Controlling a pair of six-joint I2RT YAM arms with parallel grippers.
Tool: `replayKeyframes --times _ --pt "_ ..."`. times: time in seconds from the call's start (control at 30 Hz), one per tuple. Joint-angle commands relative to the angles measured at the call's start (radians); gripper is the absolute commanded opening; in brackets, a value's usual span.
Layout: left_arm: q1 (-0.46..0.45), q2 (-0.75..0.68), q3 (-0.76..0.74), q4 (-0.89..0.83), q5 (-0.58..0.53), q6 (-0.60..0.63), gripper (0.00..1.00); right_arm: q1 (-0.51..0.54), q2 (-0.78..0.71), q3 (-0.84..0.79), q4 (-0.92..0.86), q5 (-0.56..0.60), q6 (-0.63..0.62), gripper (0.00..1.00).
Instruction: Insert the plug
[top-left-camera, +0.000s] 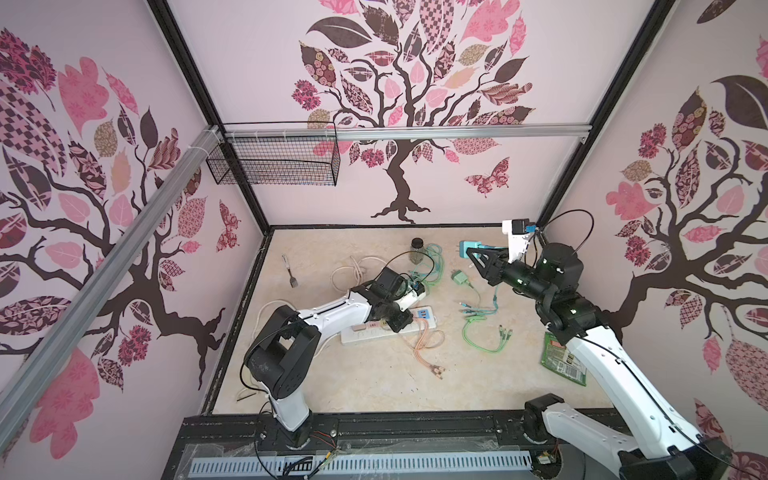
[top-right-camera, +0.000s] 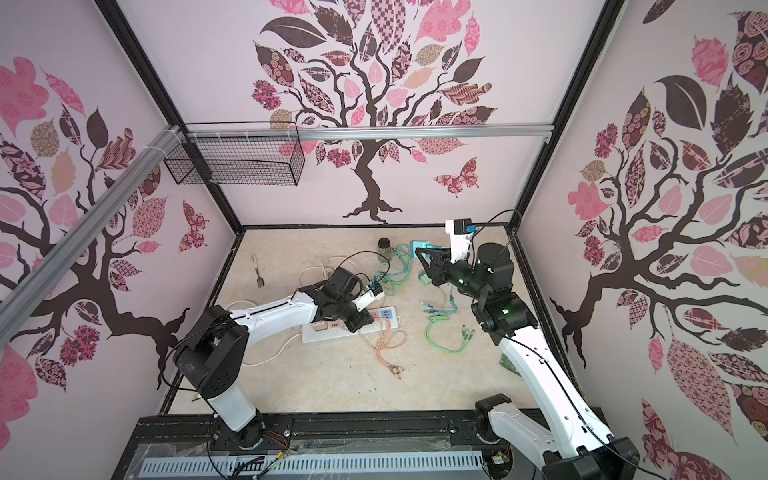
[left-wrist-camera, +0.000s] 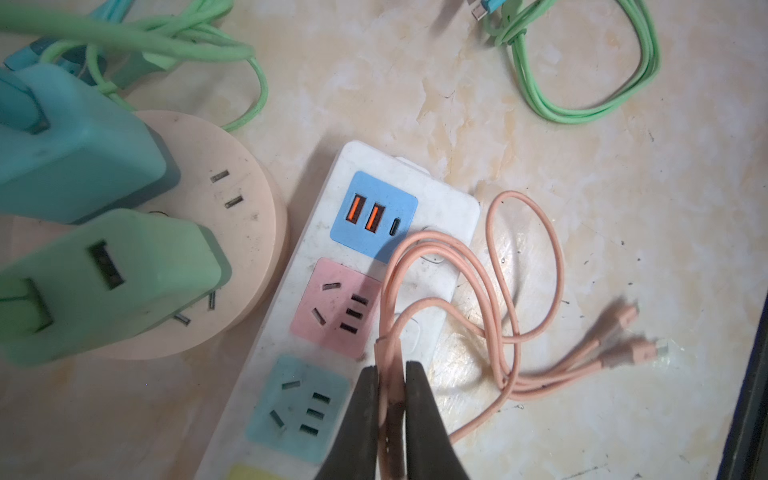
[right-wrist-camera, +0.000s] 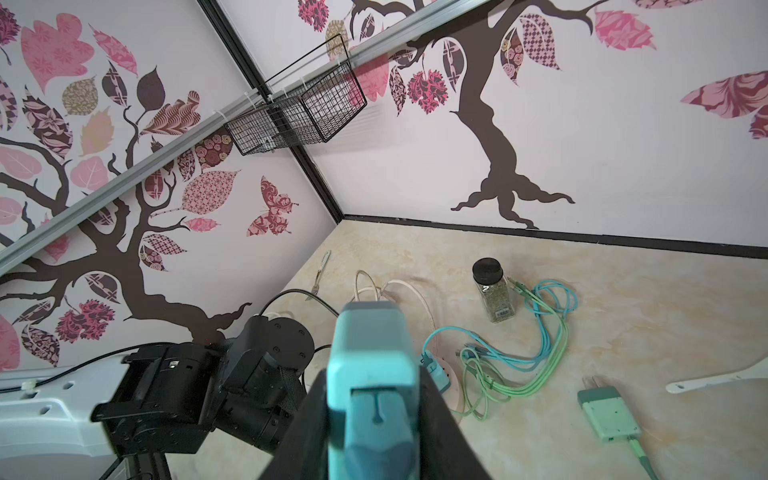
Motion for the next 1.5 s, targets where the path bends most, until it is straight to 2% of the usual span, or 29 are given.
replayKeyframes --times 0.0,0.47,0.67,0.83,0.97,1.13,1.27,1.47 --pt "-0.003 -0.038 0.028 -0.03 0.03 0.0 0.1 -0.009 -0.022 -0.001 0.006 0.004 -0.014 0.15" --pt "-0.004 -0.276 -0.07 -0.25 0.06 -0.026 0.08 -0.009 0.03 -0.01 0.024 -0.047 0.003 0.15" --pt "-0.004 -0.315 -0.084 -0.385 0.072 -0.031 0.09 -0.009 0.055 -0.01 0.026 -0.071 0.003 0.14" --pt "-0.004 -0.303 -0.101 -0.437 -0.013 -0.104 0.1 -0.006 0.067 -0.023 0.023 -0.087 0.002 0.14" --pt "-0.004 -0.317 -0.151 -0.377 -0.095 -0.199 0.09 -0.003 0.067 -0.03 0.019 -0.087 -0.003 0.13" --pt "-0.004 -0.295 -0.185 -0.319 -0.123 -0.285 0.09 0.005 0.076 -0.027 0.01 -0.084 -0.012 0.13" --pt "-0.004 -0.252 -0.18 -0.339 -0.13 -0.318 0.15 0.026 0.089 -0.016 -0.019 -0.062 -0.046 0.13" --pt "-0.001 -0.273 -0.139 -0.358 -0.14 -0.34 0.33 0.102 0.129 0.02 -0.103 0.017 -0.139 0.13"
